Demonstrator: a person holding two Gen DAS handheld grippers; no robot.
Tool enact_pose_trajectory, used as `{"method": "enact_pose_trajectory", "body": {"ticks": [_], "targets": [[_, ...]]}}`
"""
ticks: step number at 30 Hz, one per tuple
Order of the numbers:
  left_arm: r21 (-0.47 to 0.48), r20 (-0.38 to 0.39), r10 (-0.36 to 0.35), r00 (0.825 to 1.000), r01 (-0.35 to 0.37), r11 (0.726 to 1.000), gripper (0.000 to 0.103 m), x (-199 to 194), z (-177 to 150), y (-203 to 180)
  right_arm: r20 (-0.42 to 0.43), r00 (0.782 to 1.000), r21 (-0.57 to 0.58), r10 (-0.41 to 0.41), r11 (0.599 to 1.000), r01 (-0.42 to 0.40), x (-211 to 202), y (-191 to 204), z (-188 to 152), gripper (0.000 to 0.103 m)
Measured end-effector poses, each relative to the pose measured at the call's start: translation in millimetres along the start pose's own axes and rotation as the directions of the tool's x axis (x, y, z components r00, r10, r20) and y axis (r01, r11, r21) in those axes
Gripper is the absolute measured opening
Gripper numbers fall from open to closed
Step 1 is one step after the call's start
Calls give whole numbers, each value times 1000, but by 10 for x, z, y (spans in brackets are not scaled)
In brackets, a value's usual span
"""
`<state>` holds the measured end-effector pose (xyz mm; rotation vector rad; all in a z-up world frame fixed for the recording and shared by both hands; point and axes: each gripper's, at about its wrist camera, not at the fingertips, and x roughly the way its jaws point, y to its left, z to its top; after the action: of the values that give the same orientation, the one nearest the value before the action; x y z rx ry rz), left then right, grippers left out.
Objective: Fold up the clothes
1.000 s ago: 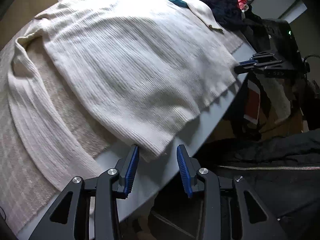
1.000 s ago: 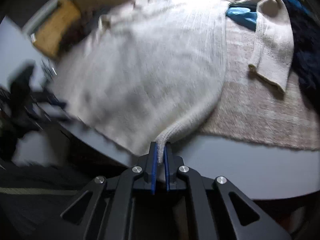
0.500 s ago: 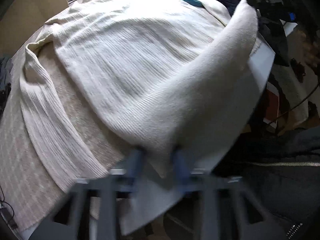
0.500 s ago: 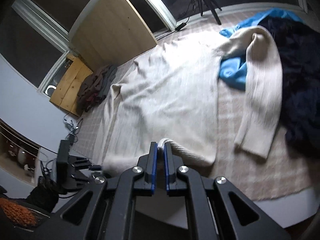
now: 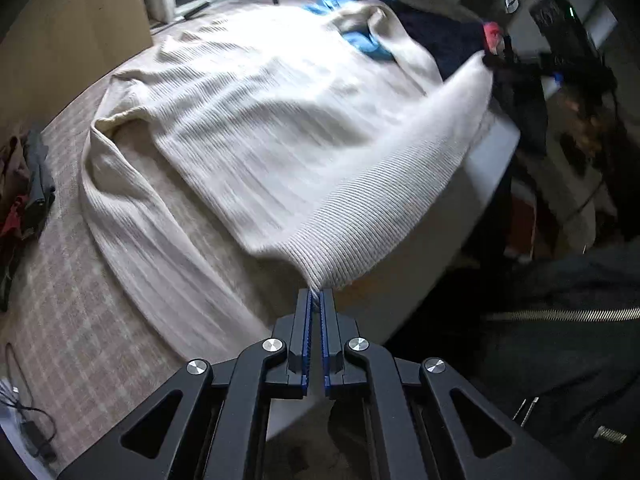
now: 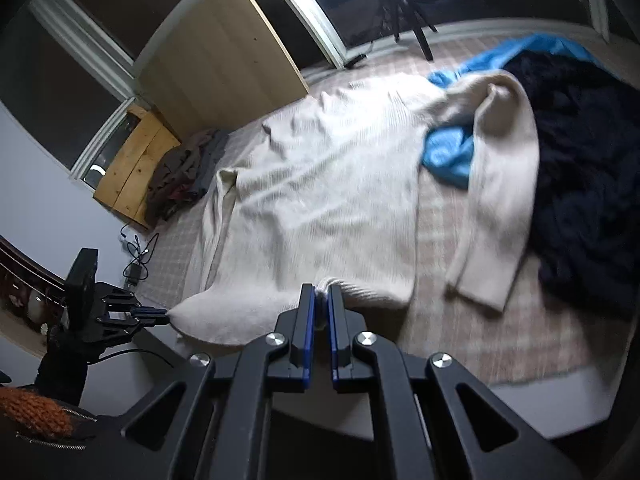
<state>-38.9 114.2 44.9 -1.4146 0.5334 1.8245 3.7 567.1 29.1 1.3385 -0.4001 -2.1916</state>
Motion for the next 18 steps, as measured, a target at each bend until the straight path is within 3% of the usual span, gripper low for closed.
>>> {"method": "enact_pose_trajectory", "body": {"ticks": [3, 7, 9, 11, 18], "targets": [[-16, 8, 9, 1000, -9, 1000, 5, -5, -70, 18, -5, 1000, 14, -15, 1000, 15, -23, -9, -78, 6], [-85, -6, -55, 998, 54, 995, 22, 180, -227, -16, 12, 999, 18, -49, 999, 49, -9, -39, -59, 6], [-88, -24, -61, 998, 59, 994, 25, 265, -296, -112, 15, 997, 12, -77, 997, 76, 0, -53, -37, 6], [-107, -29, -59, 998, 55, 993, 34, 374, -303, -163, 10, 994, 14, -104, 994, 104, 29, -98, -19, 6], [-133, -14, -44, 999, 42, 990, 37, 594, -175, -249, 2, 982, 61, -189, 980, 189, 104, -421, 64, 6]]}}
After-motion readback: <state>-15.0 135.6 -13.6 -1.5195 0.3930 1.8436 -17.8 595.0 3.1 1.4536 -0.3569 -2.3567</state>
